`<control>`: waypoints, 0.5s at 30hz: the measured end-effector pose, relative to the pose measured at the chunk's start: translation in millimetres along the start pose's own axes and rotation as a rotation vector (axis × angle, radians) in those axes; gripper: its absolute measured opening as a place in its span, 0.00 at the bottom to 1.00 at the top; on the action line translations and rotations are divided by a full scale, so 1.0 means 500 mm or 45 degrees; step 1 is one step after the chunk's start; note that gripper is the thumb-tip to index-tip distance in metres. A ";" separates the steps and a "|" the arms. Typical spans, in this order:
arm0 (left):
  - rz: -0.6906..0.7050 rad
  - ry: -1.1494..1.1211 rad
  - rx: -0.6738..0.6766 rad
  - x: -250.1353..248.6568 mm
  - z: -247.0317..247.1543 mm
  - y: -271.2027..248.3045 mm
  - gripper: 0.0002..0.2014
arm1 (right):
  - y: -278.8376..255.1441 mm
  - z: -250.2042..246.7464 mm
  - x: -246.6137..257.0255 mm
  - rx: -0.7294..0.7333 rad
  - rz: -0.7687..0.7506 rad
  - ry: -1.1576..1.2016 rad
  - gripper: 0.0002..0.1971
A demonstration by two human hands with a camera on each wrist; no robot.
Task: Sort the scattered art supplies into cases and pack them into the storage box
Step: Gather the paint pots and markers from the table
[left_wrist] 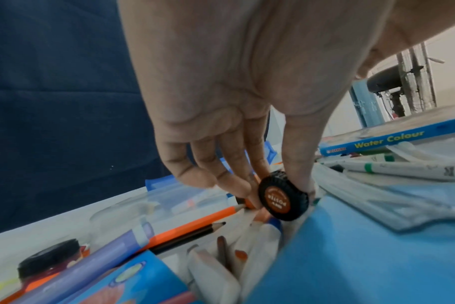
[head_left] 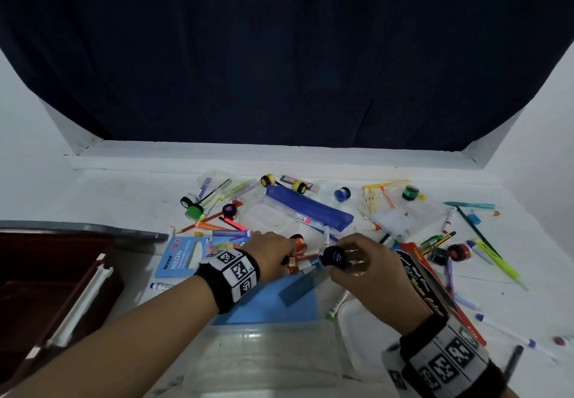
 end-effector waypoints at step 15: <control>-0.035 -0.869 -0.770 -0.026 -0.023 -0.314 0.17 | -0.119 0.006 0.037 0.379 -0.248 -0.095 0.10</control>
Point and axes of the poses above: each hand's wrist, its own y-axis towards the middle knuckle, its own z-axis out of the palm, x = y × z, the point moved 1 cm from there along y, towards the middle knuckle, and after that the axes turned 7 degrees about -x, right-handed, at the moved point
